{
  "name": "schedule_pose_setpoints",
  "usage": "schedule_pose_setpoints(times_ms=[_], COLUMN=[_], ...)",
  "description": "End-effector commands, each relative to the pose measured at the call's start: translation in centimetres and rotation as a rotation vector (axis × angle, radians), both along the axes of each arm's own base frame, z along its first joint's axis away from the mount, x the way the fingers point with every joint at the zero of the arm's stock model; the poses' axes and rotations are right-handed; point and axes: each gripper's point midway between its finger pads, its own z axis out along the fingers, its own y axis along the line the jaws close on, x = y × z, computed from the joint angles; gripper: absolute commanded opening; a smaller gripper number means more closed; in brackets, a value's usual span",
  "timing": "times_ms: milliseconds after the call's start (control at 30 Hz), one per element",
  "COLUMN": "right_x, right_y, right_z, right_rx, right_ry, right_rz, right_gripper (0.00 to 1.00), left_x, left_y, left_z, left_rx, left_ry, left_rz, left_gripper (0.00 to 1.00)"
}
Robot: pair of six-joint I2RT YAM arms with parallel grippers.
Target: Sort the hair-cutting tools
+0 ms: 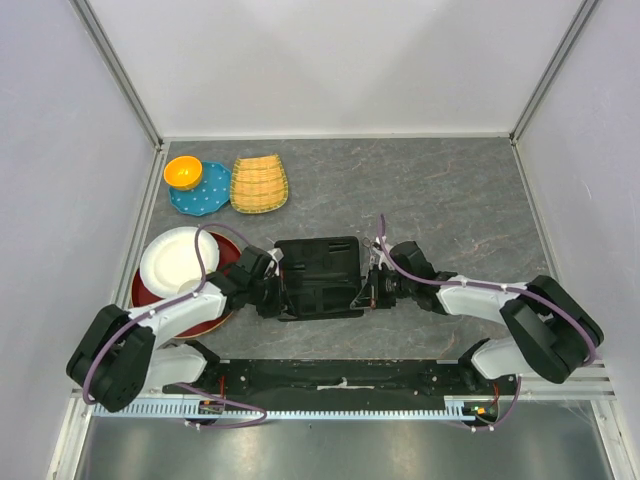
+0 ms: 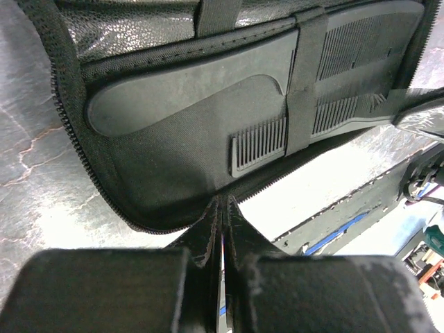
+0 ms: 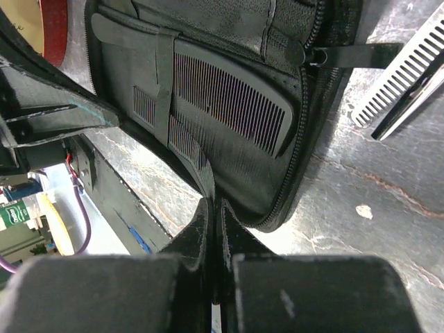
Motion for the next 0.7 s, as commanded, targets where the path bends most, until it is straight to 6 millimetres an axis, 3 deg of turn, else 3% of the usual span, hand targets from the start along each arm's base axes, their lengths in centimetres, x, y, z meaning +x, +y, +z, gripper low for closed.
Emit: schedule_pose_setpoints(times_ms=[0, 233, 667], right_x=[0.0, 0.1, 0.0], right_y=[-0.1, 0.9, 2.8], right_z=[-1.5, -2.1, -3.1], right_rx=[-0.051, -0.037, -0.043], right_ry=[0.003, 0.031, 0.04], right_rz=[-0.008, -0.027, -0.023], right_gripper=[0.0, 0.0, 0.0], left_x=[1.2, 2.7, 2.9], left_y=[0.1, 1.0, 0.7], left_z=[1.5, 3.7, 3.5], left_rx=[-0.004, -0.017, -0.018], left_ry=[-0.074, -0.182, -0.177], left_rz=[0.047, 0.152, 0.142], left_gripper=[0.02, 0.02, 0.02])
